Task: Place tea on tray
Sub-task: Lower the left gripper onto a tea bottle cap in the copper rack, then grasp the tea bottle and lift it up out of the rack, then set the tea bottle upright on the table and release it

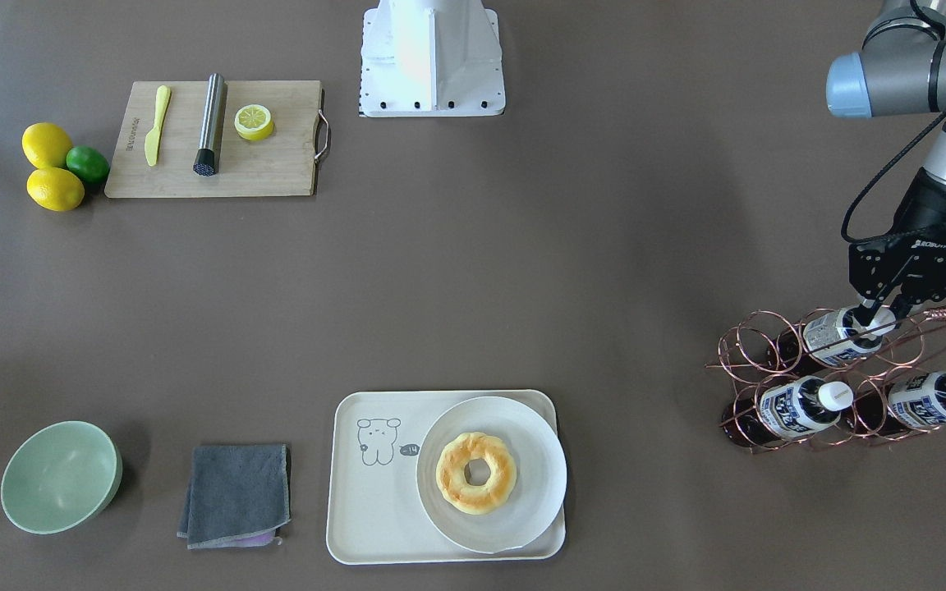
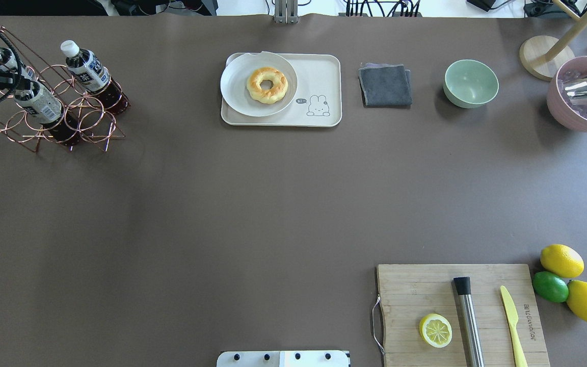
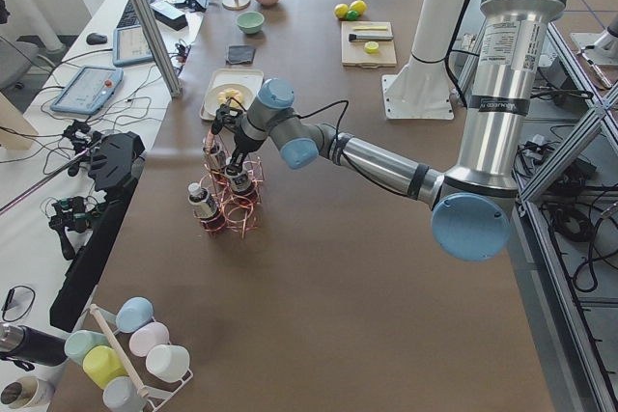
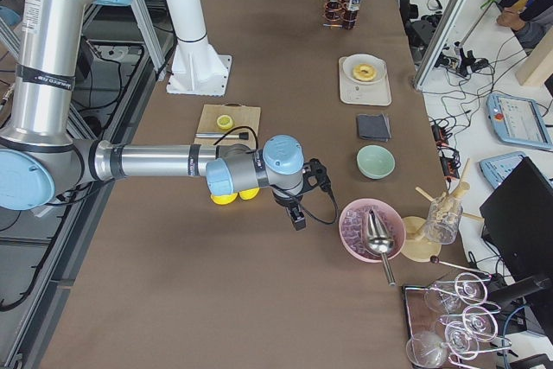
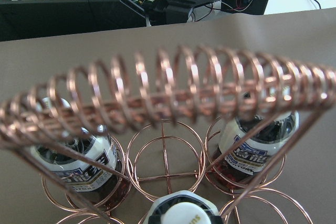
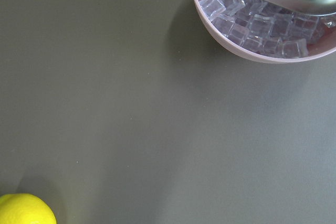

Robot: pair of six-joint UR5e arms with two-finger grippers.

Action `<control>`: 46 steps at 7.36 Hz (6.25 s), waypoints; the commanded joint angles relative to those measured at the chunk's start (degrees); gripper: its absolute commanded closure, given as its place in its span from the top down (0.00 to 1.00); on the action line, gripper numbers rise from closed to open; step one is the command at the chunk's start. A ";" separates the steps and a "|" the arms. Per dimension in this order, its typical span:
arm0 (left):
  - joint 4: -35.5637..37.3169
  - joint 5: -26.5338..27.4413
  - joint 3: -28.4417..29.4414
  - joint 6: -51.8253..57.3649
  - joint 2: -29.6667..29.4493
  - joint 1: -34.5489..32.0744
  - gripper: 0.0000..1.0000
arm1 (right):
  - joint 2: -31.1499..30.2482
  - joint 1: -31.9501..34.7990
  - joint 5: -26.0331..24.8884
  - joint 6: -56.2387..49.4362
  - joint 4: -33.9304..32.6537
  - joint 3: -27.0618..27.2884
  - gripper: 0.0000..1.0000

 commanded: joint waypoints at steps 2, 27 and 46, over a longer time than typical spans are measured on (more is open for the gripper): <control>1.70 -0.15 -3.22 0.49 0.67 -0.54 0.00 | 0.00 0.00 0.00 -0.07 -0.08 -0.44 1.00; 43.45 26.74 -12.20 -26.41 -34.14 40.49 0.00 | -0.70 -1.23 0.87 0.28 6.68 -2.02 1.00; 17.97 -3.35 -15.09 0.44 -4.37 13.30 0.97 | 26.60 -44.15 -18.57 80.13 3.02 15.46 1.00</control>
